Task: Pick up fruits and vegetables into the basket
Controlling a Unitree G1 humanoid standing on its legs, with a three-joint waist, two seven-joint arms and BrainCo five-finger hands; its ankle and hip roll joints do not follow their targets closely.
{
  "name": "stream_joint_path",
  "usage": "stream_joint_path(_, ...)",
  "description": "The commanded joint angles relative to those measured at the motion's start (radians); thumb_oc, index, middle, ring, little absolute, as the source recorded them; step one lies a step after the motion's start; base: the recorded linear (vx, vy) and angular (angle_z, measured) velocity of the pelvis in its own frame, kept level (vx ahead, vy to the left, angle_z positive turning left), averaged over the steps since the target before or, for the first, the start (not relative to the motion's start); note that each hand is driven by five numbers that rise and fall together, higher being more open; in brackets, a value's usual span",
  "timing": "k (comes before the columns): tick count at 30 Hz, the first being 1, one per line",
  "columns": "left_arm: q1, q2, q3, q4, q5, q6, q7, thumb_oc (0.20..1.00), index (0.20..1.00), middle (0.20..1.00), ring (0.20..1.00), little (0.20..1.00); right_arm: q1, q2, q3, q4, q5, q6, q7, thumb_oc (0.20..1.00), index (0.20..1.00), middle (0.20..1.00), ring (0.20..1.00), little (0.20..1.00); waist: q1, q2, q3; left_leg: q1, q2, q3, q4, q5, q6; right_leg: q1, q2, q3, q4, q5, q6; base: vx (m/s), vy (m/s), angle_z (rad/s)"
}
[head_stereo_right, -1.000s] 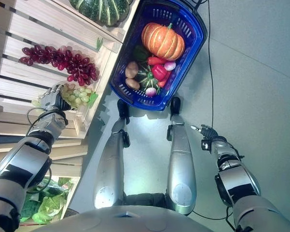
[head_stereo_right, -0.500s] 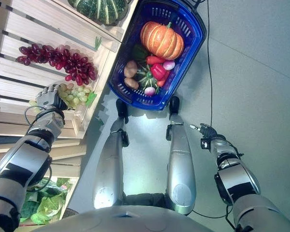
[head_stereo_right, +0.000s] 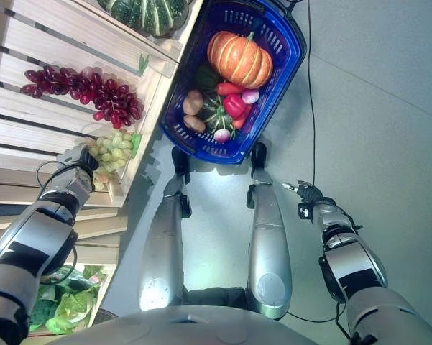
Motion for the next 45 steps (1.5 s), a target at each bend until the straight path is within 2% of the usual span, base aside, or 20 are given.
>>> stream_joint_path(1, 0.056, -0.001, -0.005, 0.064, -0.029, 0.022, -0.038, 0.200, 0.200, 0.200, 0.200, 0.200, 0.063, -0.033, 0.010, -0.009, 0.026, 0.017, -0.001, 1.000, 1.000, 1.000, 1.000, 1.000, 0.015, -0.031, -0.029, -0.088, -0.031, 0.005, 0.133, -0.057, 0.053, 0.016, 0.033, -0.014, 0.007, -0.015, -0.048, 0.00, 0.000, 0.00)
stream_joint_path(6, 0.053, -0.001, 0.008, 0.064, -0.092, -0.003, -0.018, 0.200, 0.200, 0.200, 0.200, 0.200, 0.062, -0.031, 0.011, -0.008, 0.029, 0.014, -0.001, 1.000, 1.000, 1.000, 1.000, 1.000, 0.016, -0.033, -0.029, -0.091, -0.031, 0.004, 0.132, -0.056, 0.054, 0.011, 0.034, -0.015, 0.010, -0.015, -0.047, 0.00, 0.000, 0.00)
stream_joint_path(11, 0.061, -0.006, 0.059, 0.064, -0.284, -0.067, -0.012, 0.200, 0.200, 0.200, 0.200, 0.200, 0.064, -0.032, 0.006, -0.006, 0.034, 0.010, 0.002, 1.000, 1.000, 1.000, 1.000, 1.000, 0.020, -0.033, -0.029, -0.087, -0.034, 0.002, 0.129, -0.055, 0.054, 0.017, 0.034, -0.017, 0.007, -0.017, -0.047, 0.00, 0.000, 0.00)
stream_joint_path(15, 0.071, -0.001, 0.161, 0.059, -0.568, -0.190, -0.058, 0.200, 0.200, 0.200, 0.200, 0.200, 0.065, -0.029, 0.000, -0.004, 0.040, 0.005, 0.000, 1.000, 1.000, 1.000, 1.000, 1.000, 0.024, -0.029, -0.029, -0.077, -0.036, -0.001, 0.121, -0.054, 0.053, 0.026, 0.035, -0.018, 0.004, -0.023, -0.047, 0.00, 0.000, 0.00)
stream_joint_path(16, 0.071, -0.001, 0.163, 0.059, -0.575, -0.194, -0.059, 0.200, 0.200, 0.200, 0.200, 0.200, 0.065, -0.029, 0.000, -0.004, 0.041, 0.005, 0.000, 1.000, 1.000, 1.000, 1.000, 1.000, 0.024, -0.029, -0.029, -0.077, -0.036, -0.001, 0.121, -0.054, 0.053, 0.026, 0.035, -0.018, 0.004, -0.023, -0.047, 0.00, 0.000, 0.00)
stream_joint_path(20, 0.104, 0.003, 0.275, -0.033, -0.940, -0.363, -0.202, 0.200, 0.200, 0.200, 0.200, 0.200, 0.092, -0.026, -0.026, -0.031, 0.050, -0.011, -0.017, 1.000, 1.000, 1.000, 1.000, 1.000, 0.029, -0.018, -0.029, -0.058, -0.043, -0.003, 0.115, -0.060, 0.054, 0.043, 0.033, -0.020, 0.000, -0.030, -0.045, 0.00, 0.000, 0.00)
stream_joint_path(21, 0.110, 0.003, 0.283, -0.046, -0.965, -0.375, -0.215, 0.200, 0.200, 0.200, 0.200, 0.200, 0.095, -0.026, -0.029, -0.034, 0.051, -0.013, -0.018, 1.000, 1.000, 1.000, 1.000, 1.000, 0.029, -0.017, -0.029, -0.057, -0.044, -0.003, 0.114, -0.061, 0.054, 0.045, 0.033, -0.021, 0.000, -0.030, -0.044, 0.00, 0.000, 0.00)
stream_joint_path(23, 0.147, -0.005, 0.336, -0.146, -1.131, -0.450, -0.309, 0.200, 0.200, 0.200, 0.200, 0.200, 0.112, -0.023, -0.053, -0.051, 0.054, -0.026, -0.022, 1.000, 1.000, 1.000, 1.000, 1.000, 0.037, -0.012, -0.029, -0.047, -0.049, -0.005, 0.109, -0.065, 0.055, 0.055, 0.032, -0.025, -0.004, -0.032, -0.044, 0.00, -0.033, 0.04)
stream_joint_path(24, 0.152, -0.006, 0.340, -0.160, -1.146, -0.457, -0.314, 0.200, 0.200, 0.200, 0.200, 0.200, 0.115, -0.023, -0.055, -0.053, 0.055, -0.027, -0.022, 1.000, 1.000, 1.000, 1.000, 1.000, 0.038, -0.012, -0.029, -0.046, -0.049, -0.005, 0.108, -0.066, 0.055, 0.056, 0.032, -0.025, -0.005, -0.033, -0.044, 0.00, -0.042, 0.04)
stream_joint_path(26, 0.184, -0.018, 0.369, -0.262, -1.287, -0.508, -0.396, 0.200, 0.200, 0.200, 0.200, 0.200, 0.129, -0.019, -0.071, -0.070, 0.067, -0.041, -0.028, 1.000, 1.000, 1.000, 1.000, 1.000, 0.047, -0.011, -0.029, -0.038, -0.051, -0.005, 0.101, -0.069, 0.057, 0.065, 0.032, -0.029, -0.007, -0.034, -0.043, 0.01, -0.045, 0.06)
stream_joint_path(29, 0.203, -0.031, 0.388, -0.341, -1.346, -0.525, -0.433, 0.200, 0.200, 0.200, 0.200, 0.200, 0.140, -0.015, -0.088, -0.077, 0.076, -0.057, -0.027, 1.000, 1.000, 1.000, 1.000, 1.000, 0.056, -0.012, -0.029, -0.033, -0.054, -0.008, 0.101, -0.074, 0.059, 0.071, 0.030, -0.034, -0.005, -0.037, -0.043, 0.01, -0.044, 0.07)
stream_joint_path(37, 0.198, -0.043, 0.409, -0.486, -1.484, -0.566, -0.613, 0.200, 0.200, 0.200, 0.200, 0.200, 0.127, -0.009, -0.116, -0.137, 0.148, -0.110, -0.027, 1.000, 1.000, 1.000, 1.000, 1.000, 0.071, -0.021, -0.029, -0.028, -0.058, -0.011, 0.101, -0.077, 0.065, 0.075, 0.032, -0.044, 0.006, -0.036, -0.043, 0.00, -0.030, 0.03)
stream_joint_path(45, 0.187, -0.046, 0.385, -0.589, -1.458, -0.572, -0.716, 0.200, 0.200, 0.200, 0.200, 0.200, 0.113, -0.004, -0.124, -0.241, 0.222, -0.175, -0.013, 1.000, 1.000, 1.000, 1.000, 1.000, 0.075, -0.023, -0.029, -0.026, -0.056, -0.007, 0.102, -0.080, 0.066, 0.079, 0.029, -0.050, 0.008, -0.034, -0.042, 0.00, 0.000, 0.00)
